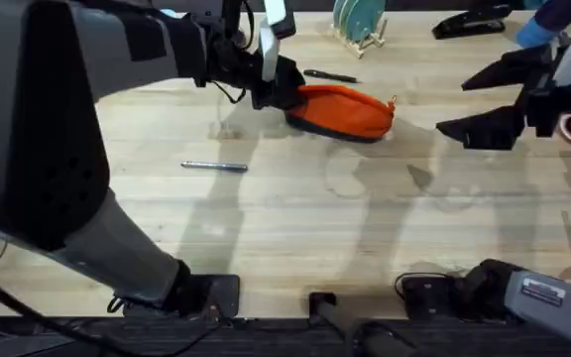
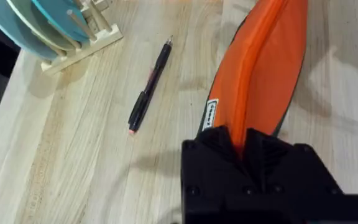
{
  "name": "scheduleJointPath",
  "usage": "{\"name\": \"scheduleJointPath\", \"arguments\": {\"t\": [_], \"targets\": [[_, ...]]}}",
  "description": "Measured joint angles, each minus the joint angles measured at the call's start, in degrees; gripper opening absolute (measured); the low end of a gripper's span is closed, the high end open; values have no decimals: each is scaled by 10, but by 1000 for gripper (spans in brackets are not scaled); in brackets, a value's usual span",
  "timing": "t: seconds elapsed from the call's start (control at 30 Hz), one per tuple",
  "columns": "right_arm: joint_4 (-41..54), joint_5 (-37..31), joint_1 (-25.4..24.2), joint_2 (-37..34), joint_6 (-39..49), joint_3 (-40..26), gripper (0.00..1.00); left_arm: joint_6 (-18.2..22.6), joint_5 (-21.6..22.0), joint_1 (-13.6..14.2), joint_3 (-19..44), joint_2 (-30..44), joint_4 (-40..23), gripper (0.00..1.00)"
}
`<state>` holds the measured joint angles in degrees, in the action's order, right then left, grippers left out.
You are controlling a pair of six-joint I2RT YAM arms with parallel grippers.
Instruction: Unzip the bag, pick up the pens from the table one at a time and place them inside, then zip the bag closed.
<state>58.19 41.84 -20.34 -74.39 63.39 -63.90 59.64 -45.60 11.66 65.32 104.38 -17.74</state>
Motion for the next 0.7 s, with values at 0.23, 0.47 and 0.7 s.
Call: {"name": "scheduleJointPath", "arguments": {"t": [0.23,0.47,0.7], "targets": [[-36,-16,0,-14,53,0,995,0,0,0,0,0,0,43],[-44,-18,0,-47,68,0,996,0,0,0,0,0,0,43],[-44,-20,0,-56,70,0,996,0,0,0,0,0,0,43]]}}
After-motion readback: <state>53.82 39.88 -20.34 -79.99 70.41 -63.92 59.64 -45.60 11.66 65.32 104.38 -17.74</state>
